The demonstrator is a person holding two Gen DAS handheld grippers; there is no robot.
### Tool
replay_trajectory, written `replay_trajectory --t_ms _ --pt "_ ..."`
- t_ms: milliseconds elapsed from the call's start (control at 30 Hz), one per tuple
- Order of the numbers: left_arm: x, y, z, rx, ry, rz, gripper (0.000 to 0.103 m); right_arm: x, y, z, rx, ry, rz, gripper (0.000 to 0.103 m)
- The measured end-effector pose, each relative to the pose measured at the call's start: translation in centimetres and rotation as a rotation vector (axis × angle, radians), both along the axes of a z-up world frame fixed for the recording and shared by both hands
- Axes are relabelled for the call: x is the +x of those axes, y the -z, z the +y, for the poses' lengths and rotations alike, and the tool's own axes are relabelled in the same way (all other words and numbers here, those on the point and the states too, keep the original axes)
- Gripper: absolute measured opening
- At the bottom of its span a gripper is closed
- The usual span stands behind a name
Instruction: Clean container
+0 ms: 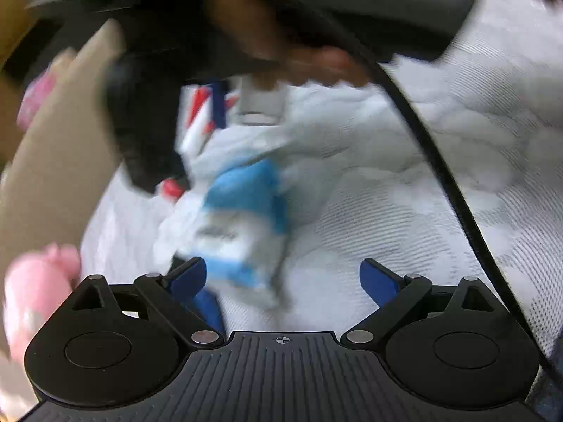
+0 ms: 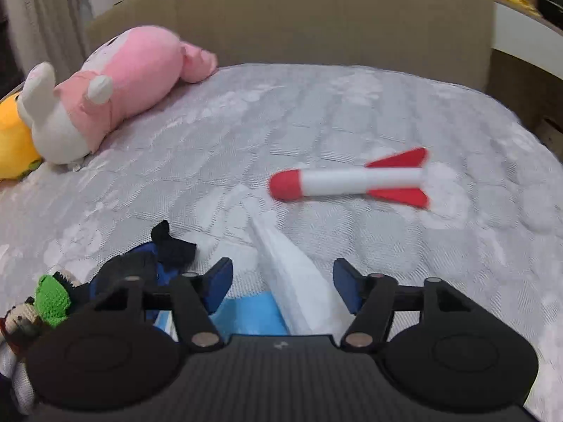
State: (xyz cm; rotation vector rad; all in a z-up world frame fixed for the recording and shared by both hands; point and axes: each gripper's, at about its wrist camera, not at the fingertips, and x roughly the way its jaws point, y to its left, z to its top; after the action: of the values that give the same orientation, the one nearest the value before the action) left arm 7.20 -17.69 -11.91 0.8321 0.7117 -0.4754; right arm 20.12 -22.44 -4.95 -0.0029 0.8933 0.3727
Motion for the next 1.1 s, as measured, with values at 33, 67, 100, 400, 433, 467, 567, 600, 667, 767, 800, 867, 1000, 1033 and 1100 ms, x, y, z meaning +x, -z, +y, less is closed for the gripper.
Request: replay_trajectory --t_ms 33,67,100,400,433,467,567,600,667,767,800,867,1000,1033,1100 --pt "0.9 -0.5 0.6 -0.04 -0.047 0.03 0.097 0.7 0.7 0.3 -0.005 -0.014 0.018 0.066" --pt "1.8 -0.9 1.3 -0.074 -0.089 0.051 0.097 1.0 1.4 0.3 -0.011 -0.009 0.023 0.059" --pt "2.7 -1.3 1.9 -0.105 -0.129 0.067 0.097 1.3 2.1 0.1 -0.013 0.007 0.024 0.047" --pt "9.3 -6.9 15.9 -0.379 -0.703 0.207 0.099 -0.4 -0.2 -3.4 0.112 0.142 -0.098 0.008" --pt "9.9 -6.4 17.0 -0.368 -0.756 0.199 0.099 -1.0 -1.3 -3.5 0.201 0.137 -0.093 0.008" --pt "10.1 -6.0 17.6 -0.344 -0.79 0.192 0.099 -1.4 -2.0 -3.5 0.313 0.126 -0.053 0.009" --pt "10.5 -5.2 18.2 -0.323 -0.822 0.179 0.1 -2.1 -0.7 -1.7 0.602 0.074 0.198 0.009" --pt "10.3 -5.5 18.0 -0.327 -0.816 0.172 0.1 -2.4 0.3 -0.4 0.596 0.061 0.266 0.009" --pt "10.0 -5.9 17.3 -0.319 -0.784 0.151 0.1 -3.2 1.8 1.8 0.445 0.042 0.303 0.009" --pt "9.6 -5.5 15.9 -0.298 -0.71 0.157 0.101 -4.1 2.5 2.5 0.242 0.058 0.288 0.009" --pt "9.6 -5.2 15.4 -0.292 -0.686 0.166 0.101 -4.0 2.4 1.9 0.231 0.096 0.289 0.009" --pt "9.7 -4.9 14.6 -0.278 -0.643 0.179 0.101 -4.0 1.8 0.7 0.204 0.158 0.263 0.009" --pt "10.1 -4.3 13.6 -0.294 -0.599 0.222 0.101 -4.4 0.9 -1.3 0.108 0.245 0.189 0.009" --pt "10.3 -4.1 13.5 -0.31 -0.591 0.243 0.101 -4.4 0.8 -1.8 0.1 0.267 0.184 0.009" --pt "10.7 -3.5 13.4 -0.338 -0.58 0.29 0.101 -4.3 1.0 -3.0 0.147 0.313 0.204 0.009"
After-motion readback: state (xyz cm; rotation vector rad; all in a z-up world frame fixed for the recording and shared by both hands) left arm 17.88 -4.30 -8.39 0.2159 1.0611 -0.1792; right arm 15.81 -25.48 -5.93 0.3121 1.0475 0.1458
